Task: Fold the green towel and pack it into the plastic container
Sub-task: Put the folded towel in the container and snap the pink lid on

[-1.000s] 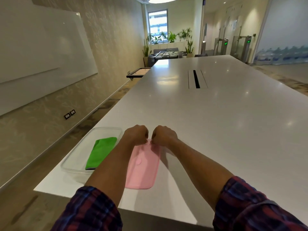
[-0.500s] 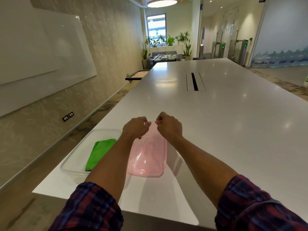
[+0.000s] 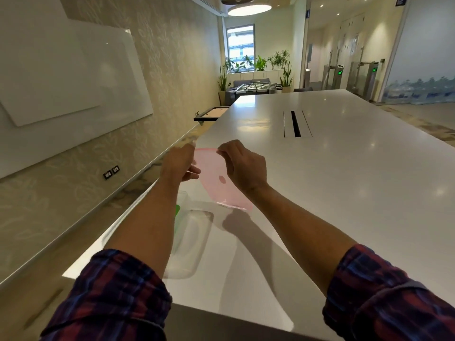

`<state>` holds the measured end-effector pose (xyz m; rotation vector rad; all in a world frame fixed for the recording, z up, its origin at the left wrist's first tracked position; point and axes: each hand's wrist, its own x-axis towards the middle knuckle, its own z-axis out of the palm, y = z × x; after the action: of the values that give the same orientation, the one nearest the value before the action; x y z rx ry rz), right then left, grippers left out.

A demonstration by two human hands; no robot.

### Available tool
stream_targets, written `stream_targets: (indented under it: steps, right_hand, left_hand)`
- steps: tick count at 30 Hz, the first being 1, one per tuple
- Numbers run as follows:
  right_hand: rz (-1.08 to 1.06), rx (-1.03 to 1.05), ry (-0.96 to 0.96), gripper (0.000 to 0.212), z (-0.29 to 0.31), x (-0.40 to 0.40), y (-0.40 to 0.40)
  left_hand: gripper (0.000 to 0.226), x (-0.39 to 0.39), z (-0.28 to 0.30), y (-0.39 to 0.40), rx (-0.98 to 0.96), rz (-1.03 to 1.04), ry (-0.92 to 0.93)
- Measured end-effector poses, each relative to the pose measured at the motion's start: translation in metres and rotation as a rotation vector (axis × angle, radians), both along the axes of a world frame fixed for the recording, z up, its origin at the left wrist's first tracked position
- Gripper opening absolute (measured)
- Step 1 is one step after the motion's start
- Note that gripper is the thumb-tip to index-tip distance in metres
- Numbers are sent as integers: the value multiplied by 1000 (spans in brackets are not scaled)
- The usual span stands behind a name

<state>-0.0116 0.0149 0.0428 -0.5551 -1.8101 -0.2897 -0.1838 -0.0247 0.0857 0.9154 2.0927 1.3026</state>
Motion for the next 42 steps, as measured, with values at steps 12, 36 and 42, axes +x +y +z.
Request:
stream_targets:
  steps: [12,36,42]
  right_hand:
    - [330,462,-490,11,-7,-25,-30]
    - [521,331,-697,36,-43,-72,-88]
    - [602,356,-749,44,-44,-81,-90]
  left_hand:
    - [47,-64,-9,-18,-354,-181,-67]
    - [65,-114,-57,-70,-402,295,580]
    - [54,-127,-54,-84,-370,342,562]
